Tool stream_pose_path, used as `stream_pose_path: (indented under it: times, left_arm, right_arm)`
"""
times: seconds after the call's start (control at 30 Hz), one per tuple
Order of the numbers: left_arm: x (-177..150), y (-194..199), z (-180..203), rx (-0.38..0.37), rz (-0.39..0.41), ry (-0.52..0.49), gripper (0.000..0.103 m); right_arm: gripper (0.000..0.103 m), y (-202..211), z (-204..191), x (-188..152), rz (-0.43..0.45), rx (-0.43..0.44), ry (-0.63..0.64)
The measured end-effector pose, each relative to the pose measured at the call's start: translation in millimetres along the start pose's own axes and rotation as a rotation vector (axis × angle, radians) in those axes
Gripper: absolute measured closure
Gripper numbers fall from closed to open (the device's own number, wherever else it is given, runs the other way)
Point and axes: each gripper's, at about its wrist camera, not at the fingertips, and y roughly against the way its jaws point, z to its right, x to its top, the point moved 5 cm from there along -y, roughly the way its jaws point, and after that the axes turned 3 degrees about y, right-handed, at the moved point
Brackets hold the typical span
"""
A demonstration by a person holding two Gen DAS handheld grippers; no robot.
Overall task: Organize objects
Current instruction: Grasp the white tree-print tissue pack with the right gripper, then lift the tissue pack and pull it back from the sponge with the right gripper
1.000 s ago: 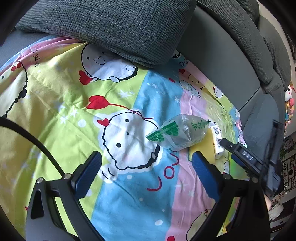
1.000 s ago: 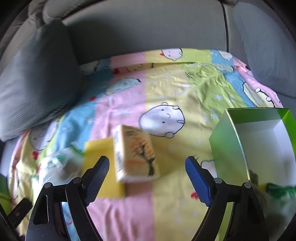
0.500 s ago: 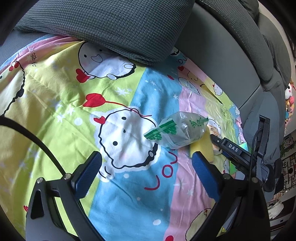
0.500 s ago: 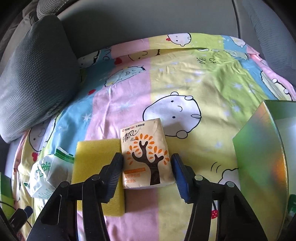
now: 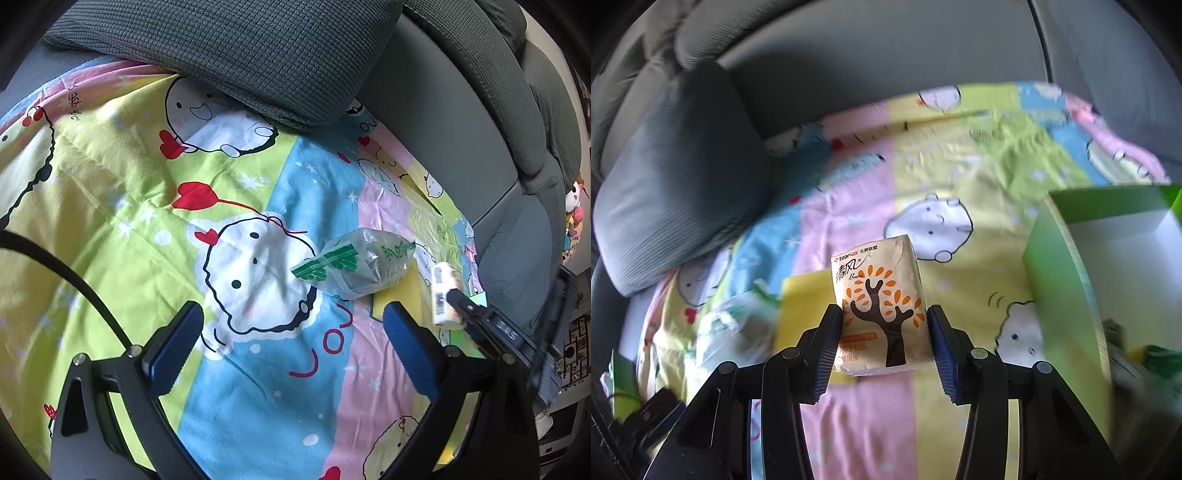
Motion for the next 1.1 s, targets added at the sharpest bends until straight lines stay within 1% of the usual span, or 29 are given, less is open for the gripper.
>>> stream_pose_path:
  times: [0.1,0.2,0.27,0.33,0.37,0.5,0.6,0.67,0.73,0.8,0.93,1.0,1.1]
  left_arm:
    - [1,2,-1,-0.003,0.004,0.007,0.006]
    - [1,3,-4,0.0,0.007,0.019,0.006]
    - [1,1,-5,0.011,0.005,0.021,0.006]
    - [-1,-2,-4,0.018,-0.007,0.013,0.006]
    - [-2,-2,-3,0.018,-0.01,0.009,0.006]
    - [-4,-2,0,0.023,-0.009,-0.005,0.006]
    - [-5,-5,-1,0.036,-0.018,-0.009,0.006]
    - [-6,-7,-2,0.044,-0.024,-0.011,0.006]
    - [-7,-9,-2,0.055,-0.028,-0.014,0.006]
    - [-9,-12,-1,0.067,-0.04,-0.024,0.006]
    - [-16,-18,4,0.073,-0.071,-0.056,0.006]
    - [-22,-22,12,0.048,-0.105,-0.093,0.006]
    - [-31,-28,22,0.025,-0.145,-0.137,0.006]
  right_arm:
    - [0.054,26,-17,-8,0.033,0.033,0.05]
    - [0.054,40,-36,-24,0.03,0.057,0.119]
    - [0.054,39,-44,-41,0.005,0.029,0.167]
    - [0.054,33,-48,-57,-0.022,-0.018,0.202]
    - [0.054,31,-50,-65,-0.039,-0.024,0.22]
    - [0.054,16,-56,-83,-0.119,0.004,0.239]
    - [0.05,7,-56,-88,-0.168,0.013,0.22]
    - [0.047,5,-54,-89,-0.193,0.038,0.193]
    - [0.033,8,-49,-88,-0.193,0.06,0.168]
    - [0.029,12,-42,-85,-0.178,0.06,0.135]
    - [0.029,21,-28,-76,-0.157,0.098,0.069]
    - [0.029,25,-19,-72,-0.145,0.109,0.029]
    - [0.029,30,-10,-66,-0.114,0.095,0.006]
